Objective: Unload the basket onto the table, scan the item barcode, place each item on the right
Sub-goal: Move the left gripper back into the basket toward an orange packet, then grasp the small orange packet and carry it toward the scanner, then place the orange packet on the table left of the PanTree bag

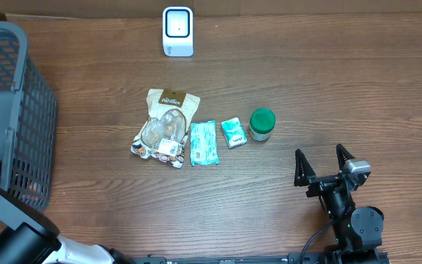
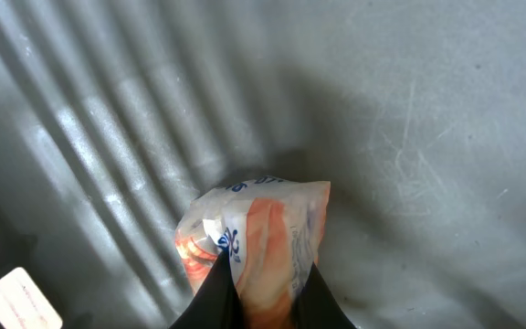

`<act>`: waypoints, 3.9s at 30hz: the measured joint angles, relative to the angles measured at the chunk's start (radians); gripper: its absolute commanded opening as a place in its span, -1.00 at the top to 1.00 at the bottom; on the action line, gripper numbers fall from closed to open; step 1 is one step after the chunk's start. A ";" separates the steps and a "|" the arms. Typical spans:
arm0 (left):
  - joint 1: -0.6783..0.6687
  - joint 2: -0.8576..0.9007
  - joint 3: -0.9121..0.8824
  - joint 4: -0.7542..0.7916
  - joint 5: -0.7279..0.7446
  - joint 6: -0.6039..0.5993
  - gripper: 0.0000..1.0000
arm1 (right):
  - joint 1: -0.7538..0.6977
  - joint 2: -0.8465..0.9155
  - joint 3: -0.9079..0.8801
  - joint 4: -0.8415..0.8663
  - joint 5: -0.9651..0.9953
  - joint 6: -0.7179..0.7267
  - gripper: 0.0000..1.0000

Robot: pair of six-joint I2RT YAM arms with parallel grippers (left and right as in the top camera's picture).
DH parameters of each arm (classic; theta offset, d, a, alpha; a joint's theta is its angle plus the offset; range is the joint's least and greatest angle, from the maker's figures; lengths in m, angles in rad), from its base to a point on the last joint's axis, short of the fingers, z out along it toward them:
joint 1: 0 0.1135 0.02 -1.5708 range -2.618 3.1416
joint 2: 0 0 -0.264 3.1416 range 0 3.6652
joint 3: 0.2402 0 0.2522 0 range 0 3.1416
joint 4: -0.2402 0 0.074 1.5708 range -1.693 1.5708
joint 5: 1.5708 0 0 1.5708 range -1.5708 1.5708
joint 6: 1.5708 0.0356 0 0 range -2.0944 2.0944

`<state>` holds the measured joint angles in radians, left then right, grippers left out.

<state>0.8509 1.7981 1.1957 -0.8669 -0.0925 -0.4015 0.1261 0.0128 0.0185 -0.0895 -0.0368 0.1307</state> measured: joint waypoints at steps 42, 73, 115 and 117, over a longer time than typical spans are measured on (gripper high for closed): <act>-0.740 -0.468 0.500 -0.393 0.147 0.084 0.91 | 0.000 0.000 0.000 0.000 0.000 0.000 -1.00; -0.874 -0.109 -0.091 0.030 -0.065 0.083 0.87 | 0.000 0.000 0.000 0.000 0.000 0.000 -0.99; -0.896 -0.103 0.547 -0.398 0.057 0.110 -0.51 | 0.000 0.000 0.000 0.000 0.000 0.000 -1.00; -0.894 -0.117 0.614 -0.429 0.059 0.138 -0.62 | 0.000 0.000 0.000 0.000 0.000 0.000 -1.00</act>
<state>-0.0429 1.6806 1.8095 -1.2961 -0.0334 -0.2634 0.1261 0.0128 0.0185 -0.0895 -0.0368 0.1303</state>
